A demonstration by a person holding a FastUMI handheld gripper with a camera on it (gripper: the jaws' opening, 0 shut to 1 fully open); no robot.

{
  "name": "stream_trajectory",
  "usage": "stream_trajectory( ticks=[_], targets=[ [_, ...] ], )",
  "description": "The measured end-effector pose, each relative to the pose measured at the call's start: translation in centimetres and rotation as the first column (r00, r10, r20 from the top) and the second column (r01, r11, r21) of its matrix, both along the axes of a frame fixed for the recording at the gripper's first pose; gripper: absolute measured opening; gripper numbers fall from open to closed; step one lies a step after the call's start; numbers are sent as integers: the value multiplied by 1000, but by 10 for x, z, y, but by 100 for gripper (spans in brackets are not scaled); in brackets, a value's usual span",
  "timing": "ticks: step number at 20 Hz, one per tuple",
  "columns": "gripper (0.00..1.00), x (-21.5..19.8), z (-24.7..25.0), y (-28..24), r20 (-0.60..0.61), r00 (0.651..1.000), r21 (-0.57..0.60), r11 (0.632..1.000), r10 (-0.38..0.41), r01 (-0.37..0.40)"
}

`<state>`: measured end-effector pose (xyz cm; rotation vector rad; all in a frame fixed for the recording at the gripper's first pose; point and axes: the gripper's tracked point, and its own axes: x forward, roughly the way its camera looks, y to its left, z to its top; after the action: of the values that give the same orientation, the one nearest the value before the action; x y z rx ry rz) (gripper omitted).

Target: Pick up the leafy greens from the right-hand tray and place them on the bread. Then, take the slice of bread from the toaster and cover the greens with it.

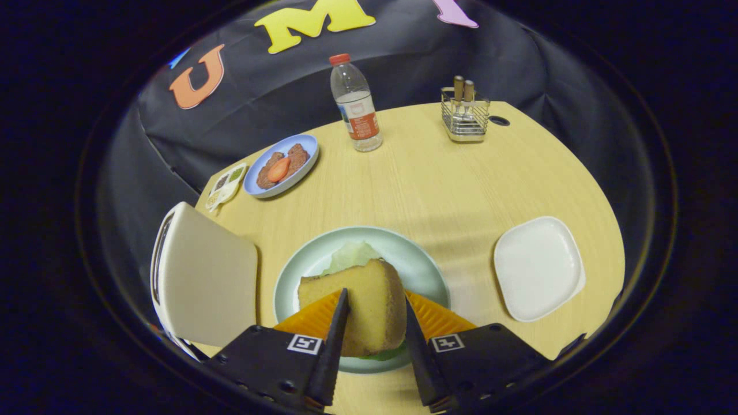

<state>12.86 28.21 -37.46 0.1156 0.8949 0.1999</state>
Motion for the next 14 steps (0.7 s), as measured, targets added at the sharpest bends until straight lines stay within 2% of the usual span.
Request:
stream_trajectory(
  ticks=[3, 5, 6, 7, 9, 14],
  targets=[
    [60, 4, 2, -1, 11, 1000, -10, 1000, 7, -7],
    [70, 3, 6, -3, 22, 1000, -19, 1000, 14, -14],
    [71, 1, 9, -6, 26, 999, -29, 999, 18, -18],
    [81, -2, 14, -8, 32, 999, -37, 999, 21, -20],
    [86, -5, 27, -12, 58, 998, -49, 999, 26, -24],
    [91, -25, 94, -22, 184, 981, -99, 994, 66, -48]
  ],
)
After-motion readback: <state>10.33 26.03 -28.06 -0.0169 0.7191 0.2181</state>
